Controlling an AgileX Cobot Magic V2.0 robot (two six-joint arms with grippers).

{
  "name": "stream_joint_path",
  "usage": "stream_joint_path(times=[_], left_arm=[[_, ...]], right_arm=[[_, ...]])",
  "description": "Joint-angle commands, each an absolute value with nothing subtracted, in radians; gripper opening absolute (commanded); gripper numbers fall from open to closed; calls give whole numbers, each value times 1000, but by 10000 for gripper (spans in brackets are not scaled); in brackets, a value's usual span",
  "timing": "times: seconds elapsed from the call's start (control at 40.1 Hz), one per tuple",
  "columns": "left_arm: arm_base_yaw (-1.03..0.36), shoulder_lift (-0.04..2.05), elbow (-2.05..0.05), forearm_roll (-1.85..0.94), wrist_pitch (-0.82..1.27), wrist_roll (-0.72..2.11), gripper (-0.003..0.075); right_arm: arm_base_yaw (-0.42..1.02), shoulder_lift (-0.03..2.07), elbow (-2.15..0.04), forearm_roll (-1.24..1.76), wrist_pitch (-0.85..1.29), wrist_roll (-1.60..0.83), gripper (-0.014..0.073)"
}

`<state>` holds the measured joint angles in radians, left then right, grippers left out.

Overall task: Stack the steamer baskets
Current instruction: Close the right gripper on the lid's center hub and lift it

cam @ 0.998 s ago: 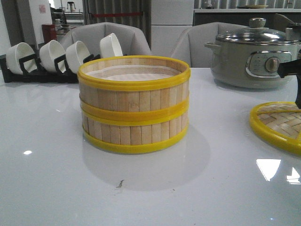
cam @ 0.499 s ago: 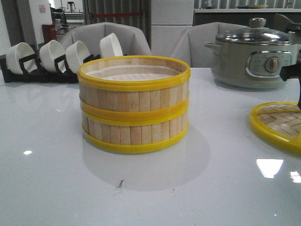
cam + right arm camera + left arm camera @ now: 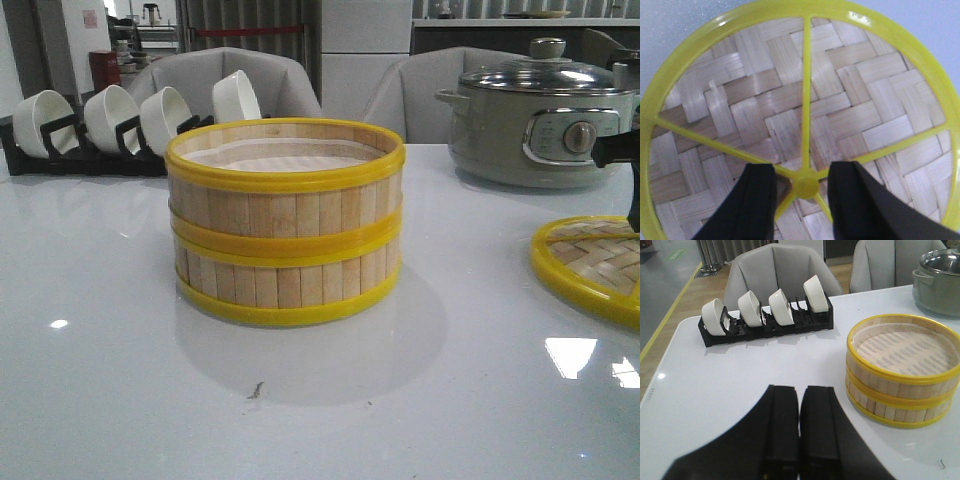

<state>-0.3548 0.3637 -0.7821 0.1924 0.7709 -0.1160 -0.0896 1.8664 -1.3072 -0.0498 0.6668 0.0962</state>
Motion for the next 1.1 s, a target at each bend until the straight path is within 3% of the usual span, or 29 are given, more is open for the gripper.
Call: stream_joint_path(times=[0.0,1.073], left_arm=[[-357,382,-807,200,690,-124,85],[-357,382,-807,200,690,-124,85]], right_arm=[[-95,1816,-1342,-53,625,85,363],[-95,1830,-1342,-46,634,86,363]])
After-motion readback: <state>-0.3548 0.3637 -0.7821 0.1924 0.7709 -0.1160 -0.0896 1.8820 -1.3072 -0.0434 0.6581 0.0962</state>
